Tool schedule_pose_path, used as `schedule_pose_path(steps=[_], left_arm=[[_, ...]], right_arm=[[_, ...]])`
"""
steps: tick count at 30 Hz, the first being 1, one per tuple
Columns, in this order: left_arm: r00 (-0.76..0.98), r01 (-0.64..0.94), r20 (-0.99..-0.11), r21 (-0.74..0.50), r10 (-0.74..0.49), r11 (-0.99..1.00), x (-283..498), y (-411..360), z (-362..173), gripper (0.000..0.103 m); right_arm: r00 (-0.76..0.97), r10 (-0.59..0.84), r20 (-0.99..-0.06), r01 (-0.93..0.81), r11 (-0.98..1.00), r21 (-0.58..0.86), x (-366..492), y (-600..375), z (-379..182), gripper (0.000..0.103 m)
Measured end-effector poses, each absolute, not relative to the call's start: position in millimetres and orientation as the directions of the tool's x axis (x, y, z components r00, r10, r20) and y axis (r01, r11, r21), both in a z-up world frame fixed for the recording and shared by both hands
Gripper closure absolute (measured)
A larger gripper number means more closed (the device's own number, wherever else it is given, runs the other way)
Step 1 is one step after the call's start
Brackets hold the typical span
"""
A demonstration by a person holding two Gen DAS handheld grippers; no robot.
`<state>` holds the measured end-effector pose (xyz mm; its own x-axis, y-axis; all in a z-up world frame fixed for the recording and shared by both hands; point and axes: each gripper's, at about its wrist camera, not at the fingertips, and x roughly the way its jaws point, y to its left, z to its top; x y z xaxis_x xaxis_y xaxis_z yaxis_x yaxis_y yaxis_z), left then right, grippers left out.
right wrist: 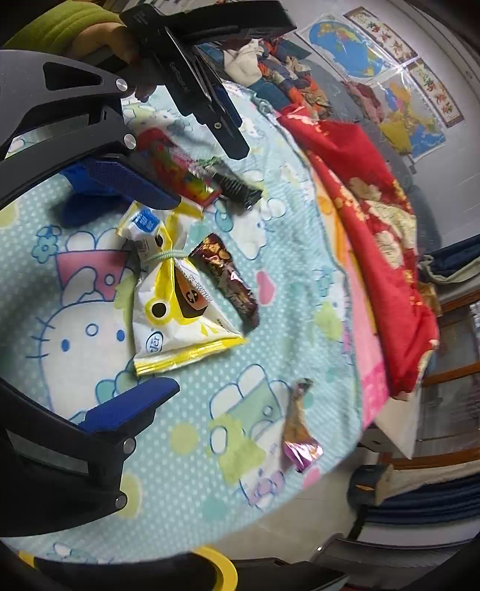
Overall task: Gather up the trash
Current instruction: 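Grasp the green pea snack bag with left tool while right grasps yellow-white chip bag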
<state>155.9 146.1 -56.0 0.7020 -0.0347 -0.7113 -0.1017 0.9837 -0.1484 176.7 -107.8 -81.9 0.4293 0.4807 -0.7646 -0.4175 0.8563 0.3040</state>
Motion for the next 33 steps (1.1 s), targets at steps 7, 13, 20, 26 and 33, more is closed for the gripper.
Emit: schedule_pose_path(steps=[7, 13, 20, 26, 33], left_arm=[[0.647, -0.095, -0.758, -0.187, -0.082, 0.978, 172.7, 144.8, -78.1, 0.033], [0.634, -0.077, -0.769, -0.164, -0.079, 0.983, 177.4, 135.3, -85.5, 0.053], [0.642, -0.062, -0.761, -0.165, -0.087, 0.984, 175.1, 130.4, -83.4, 0.07], [0.649, -0.054, -0.754, -0.181, -0.104, 0.982, 170.2, 127.9, -79.2, 0.095], [0.68, -0.049, -0.723, -0.209, -0.121, 0.977, 163.0, 126.6, -62.3, 0.097]], right_arm=[[0.43, 0.489, -0.759, -0.441, 0.847, 0.296, 181.8, -99.8, -97.8, 0.009], [0.438, 0.535, -0.722, -0.481, 0.818, 0.314, 173.7, -99.5, -97.1, 0.036], [0.464, 0.536, -0.705, -0.493, 0.818, 0.298, 162.6, -103.7, -92.6, 0.048], [0.489, 0.528, -0.694, -0.491, 0.825, 0.281, 154.7, -110.6, -87.3, 0.051], [0.531, 0.516, -0.672, -0.472, 0.839, 0.271, 147.0, -127.9, -77.0, 0.052]])
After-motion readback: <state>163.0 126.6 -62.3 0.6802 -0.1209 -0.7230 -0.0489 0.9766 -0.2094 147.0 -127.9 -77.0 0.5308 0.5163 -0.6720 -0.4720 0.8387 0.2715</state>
